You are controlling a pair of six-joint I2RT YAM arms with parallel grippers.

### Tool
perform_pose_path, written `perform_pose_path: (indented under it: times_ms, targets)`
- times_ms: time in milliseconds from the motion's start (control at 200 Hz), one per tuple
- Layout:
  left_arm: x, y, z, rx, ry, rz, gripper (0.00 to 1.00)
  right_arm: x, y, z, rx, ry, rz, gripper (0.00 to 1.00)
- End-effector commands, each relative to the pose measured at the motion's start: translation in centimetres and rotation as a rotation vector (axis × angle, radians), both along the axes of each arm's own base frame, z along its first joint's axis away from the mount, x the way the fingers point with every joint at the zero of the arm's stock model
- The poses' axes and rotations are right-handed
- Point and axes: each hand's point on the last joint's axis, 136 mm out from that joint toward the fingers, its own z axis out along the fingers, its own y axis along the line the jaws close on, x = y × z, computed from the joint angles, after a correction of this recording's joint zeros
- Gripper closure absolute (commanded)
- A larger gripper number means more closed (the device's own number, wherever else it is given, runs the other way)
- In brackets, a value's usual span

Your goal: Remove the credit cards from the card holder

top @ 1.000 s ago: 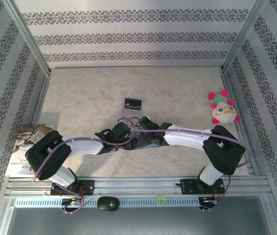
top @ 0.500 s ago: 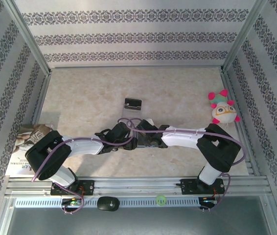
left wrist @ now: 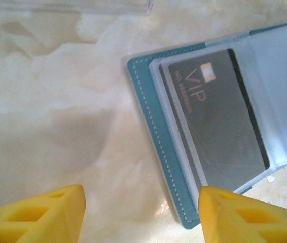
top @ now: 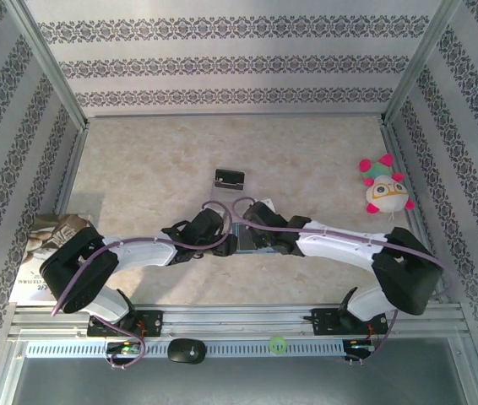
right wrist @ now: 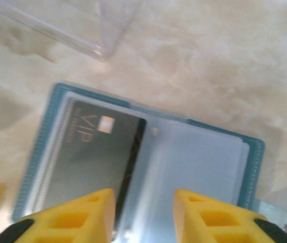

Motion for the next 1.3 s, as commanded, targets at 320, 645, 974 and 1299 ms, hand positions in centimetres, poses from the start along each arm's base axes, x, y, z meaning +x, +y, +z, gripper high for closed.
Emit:
perform_pose_path:
  times_ms: [320,645,974,1299]
  targets:
    - [2.9,-2.5,0.4,0.057,-0.050,-0.025,0.50,-0.3,1.1,-2.0,0.216,0.227,0.048,0.85]
    - [1.5,-1.4,-2.5,0.097,0.025,-0.019,0.58,-0.1,0.5,-3.9,0.230,0.288,0.021,0.85]
    - [0.2,0.0,-4.3,0.114,0.073,0.001,0.62,0.1,0.7,-4.3,0.292,0.313,0.020,0.81]
    - [-0.5,0.3,-5.0,0.067,0.112,0.023,0.63,0.0,1.6,-4.2,0.364,0.334,0.027,0.79]
